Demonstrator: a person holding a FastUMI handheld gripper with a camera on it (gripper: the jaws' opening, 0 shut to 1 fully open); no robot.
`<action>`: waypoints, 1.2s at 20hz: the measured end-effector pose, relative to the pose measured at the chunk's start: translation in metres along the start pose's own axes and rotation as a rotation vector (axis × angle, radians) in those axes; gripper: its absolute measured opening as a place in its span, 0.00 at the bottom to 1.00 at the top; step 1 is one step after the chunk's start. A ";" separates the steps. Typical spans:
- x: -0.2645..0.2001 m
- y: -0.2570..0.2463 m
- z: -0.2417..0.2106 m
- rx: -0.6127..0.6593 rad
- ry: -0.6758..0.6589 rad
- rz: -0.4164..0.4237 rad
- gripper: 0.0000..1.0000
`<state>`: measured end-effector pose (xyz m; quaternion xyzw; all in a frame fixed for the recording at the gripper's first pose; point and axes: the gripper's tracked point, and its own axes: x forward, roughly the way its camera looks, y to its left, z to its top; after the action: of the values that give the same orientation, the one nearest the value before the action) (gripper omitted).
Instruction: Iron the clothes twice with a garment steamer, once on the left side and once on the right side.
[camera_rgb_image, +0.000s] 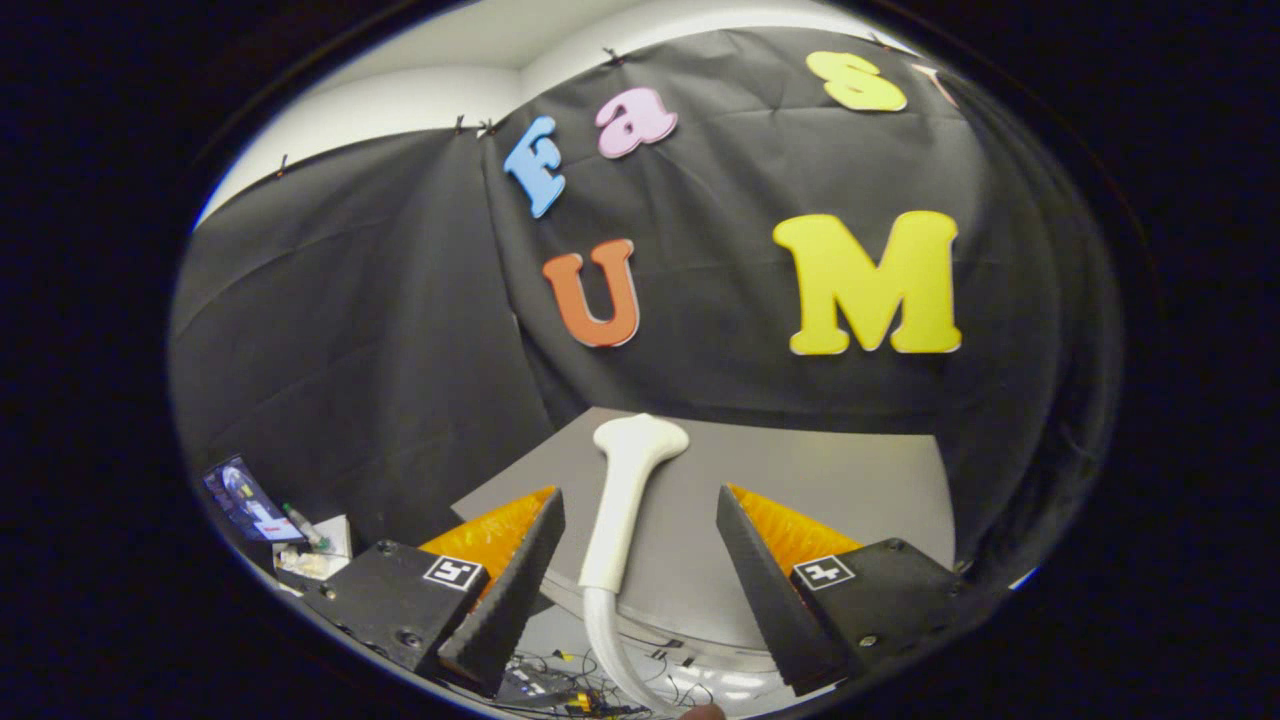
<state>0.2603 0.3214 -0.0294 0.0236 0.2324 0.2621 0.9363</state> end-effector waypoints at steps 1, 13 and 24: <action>0.014 0.004 0.000 -0.022 0.028 0.006 0.98; 0.120 -0.006 -0.040 -0.103 0.269 -0.113 0.89; 0.139 0.002 -0.046 0.063 0.300 -0.160 0.44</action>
<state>0.3438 0.3897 -0.1292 -0.0052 0.3788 0.1801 0.9078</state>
